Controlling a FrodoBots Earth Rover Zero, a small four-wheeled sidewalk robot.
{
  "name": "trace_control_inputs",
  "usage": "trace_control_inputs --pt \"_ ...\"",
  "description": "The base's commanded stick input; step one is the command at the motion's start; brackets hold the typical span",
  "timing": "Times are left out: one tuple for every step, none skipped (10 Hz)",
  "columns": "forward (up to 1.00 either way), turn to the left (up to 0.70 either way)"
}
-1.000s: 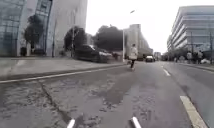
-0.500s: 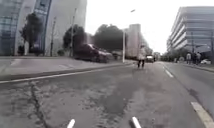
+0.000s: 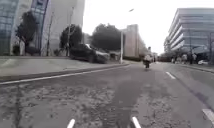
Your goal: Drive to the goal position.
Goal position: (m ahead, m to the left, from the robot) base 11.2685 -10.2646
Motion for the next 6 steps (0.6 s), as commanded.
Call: trace_control_inputs --pt "0.7 -0.14" --pt "0.7 -0.14" --pt "0.7 -0.14" --pt "0.7 -0.14" --pt "0.7 -0.14" --pt "0.7 -0.14"
